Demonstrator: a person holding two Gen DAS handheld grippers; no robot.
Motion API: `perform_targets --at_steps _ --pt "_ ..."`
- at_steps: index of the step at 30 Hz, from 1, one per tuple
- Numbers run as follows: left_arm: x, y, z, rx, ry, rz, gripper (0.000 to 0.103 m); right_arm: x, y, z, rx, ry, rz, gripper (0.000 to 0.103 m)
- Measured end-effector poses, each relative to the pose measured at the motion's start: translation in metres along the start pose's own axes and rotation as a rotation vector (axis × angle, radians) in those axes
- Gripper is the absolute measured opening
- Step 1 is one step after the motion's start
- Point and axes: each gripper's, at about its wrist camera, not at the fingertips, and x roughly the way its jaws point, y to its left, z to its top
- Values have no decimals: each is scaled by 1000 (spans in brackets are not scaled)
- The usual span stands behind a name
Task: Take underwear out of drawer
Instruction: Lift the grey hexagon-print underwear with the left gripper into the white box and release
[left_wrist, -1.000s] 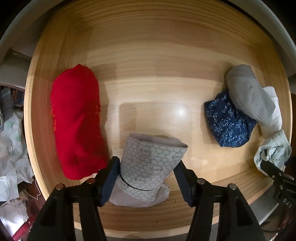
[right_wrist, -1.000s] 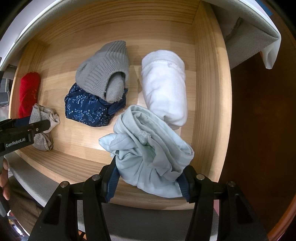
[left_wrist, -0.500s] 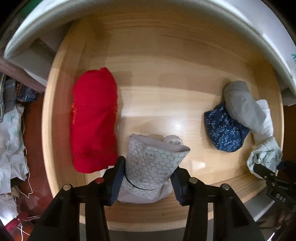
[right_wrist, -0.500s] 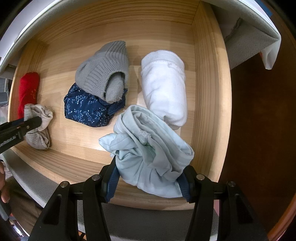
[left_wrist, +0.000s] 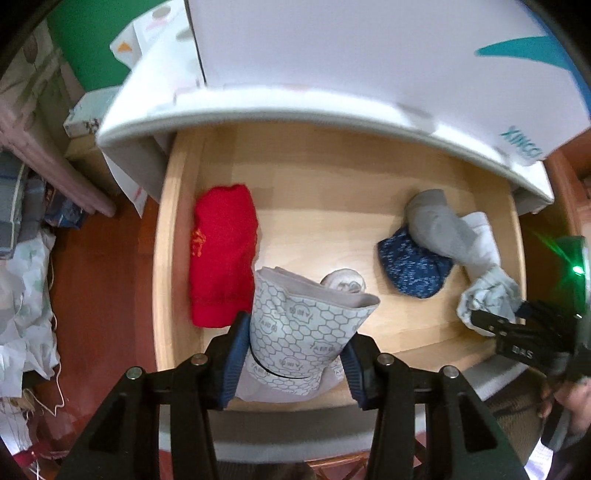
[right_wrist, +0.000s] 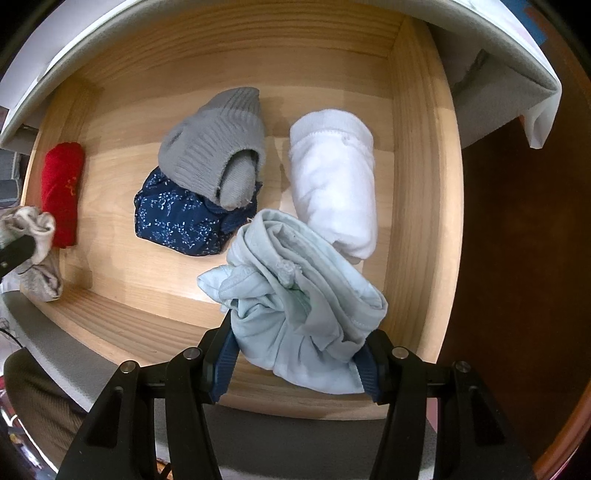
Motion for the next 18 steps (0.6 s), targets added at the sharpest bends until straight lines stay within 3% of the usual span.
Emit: perform_targets --at_steps 11,18 --pt "-87 -6 10 77 -160 -29 47 -1 0 -1 1 -4 1 53" --pt "-176 -6 27 82 -356 -48 47 -4 -2 -3 8 -15 1 53"
